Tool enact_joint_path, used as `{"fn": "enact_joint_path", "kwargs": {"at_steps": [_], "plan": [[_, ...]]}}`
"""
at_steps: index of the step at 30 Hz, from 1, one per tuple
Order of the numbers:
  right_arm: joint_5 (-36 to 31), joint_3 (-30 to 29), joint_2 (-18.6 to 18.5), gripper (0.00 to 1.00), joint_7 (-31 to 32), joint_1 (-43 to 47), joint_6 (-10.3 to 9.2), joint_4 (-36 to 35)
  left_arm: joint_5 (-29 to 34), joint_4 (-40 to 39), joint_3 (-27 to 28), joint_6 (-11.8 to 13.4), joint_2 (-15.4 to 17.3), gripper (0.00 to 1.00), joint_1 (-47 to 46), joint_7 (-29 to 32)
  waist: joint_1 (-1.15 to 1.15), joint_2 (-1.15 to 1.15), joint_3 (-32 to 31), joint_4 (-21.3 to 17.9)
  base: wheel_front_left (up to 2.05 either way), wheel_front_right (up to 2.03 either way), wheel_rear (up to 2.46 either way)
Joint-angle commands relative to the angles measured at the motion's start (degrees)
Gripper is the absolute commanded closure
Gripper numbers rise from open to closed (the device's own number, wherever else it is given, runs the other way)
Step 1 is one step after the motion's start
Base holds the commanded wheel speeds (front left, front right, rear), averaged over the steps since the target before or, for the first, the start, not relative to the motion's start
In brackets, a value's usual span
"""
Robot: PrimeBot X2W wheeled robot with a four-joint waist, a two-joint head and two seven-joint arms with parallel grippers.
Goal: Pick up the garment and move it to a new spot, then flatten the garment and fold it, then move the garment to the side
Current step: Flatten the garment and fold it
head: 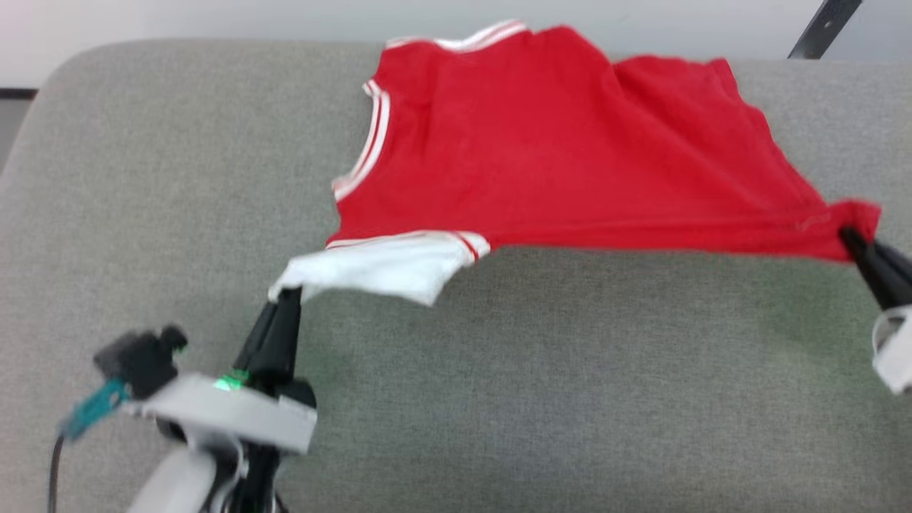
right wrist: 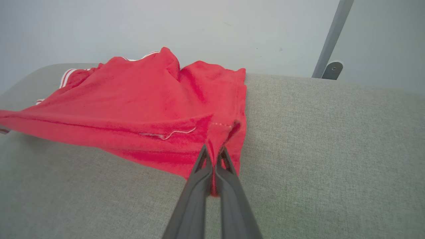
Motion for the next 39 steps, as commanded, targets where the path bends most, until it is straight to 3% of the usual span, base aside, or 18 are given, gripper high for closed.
{"fn": "enact_joint_path", "kwargs": {"at_steps": [1,15,22,28,33,39], "plan": [[-0.6,-2.1,0.5,1.0,0.8,3.1,-0.07,-1.9,0.2,-2.8,0.8,1.2,0.4,1.0,3.0,-0.1,0.0,0.0,-0.8,0.0,0.0,0.0,0.0],[-8.1,-22.6,9.0,1.0,13.5,27.7,-0.07,-26.5,0.5,-28.3,1.4,9.9,6.1,1.0,23.8,2.3,0.0,0.0,-0.5,0.8,0.0,0.0,0.0],[-8.7,-29.5,12.4,1.0,18.8,33.2,-0.07,-34.4,0.4,-36.2,0.6,11.9,7.3,1.0,26.0,4.3,0.0,0.0,0.6,1.3,0.0,0.0,0.0],[-8.3,-27.7,12.1,1.0,22.0,29.7,-0.07,-31.9,2.4,-31.0,-1.1,10.2,8.3,1.0,17.7,8.1,0.0,0.0,1.6,1.5,0.0,0.0,0.0],[-7.0,-25.3,9.7,1.0,23.7,24.3,-0.07,-26.8,3.6,-22.2,-2.9,7.2,6.6,1.0,7.9,10.1,0.0,0.0,3.4,1.6,0.0,0.0,0.0],[-7.6,-23.8,8.0,1.0,22.9,18.2,-0.07,-21.2,10.2,-11.1,-6.6,6.0,4.0,1.0,-3.6,10.2,0.0,0.0,7.1,2.1,0.0,0.0,0.0]]}}
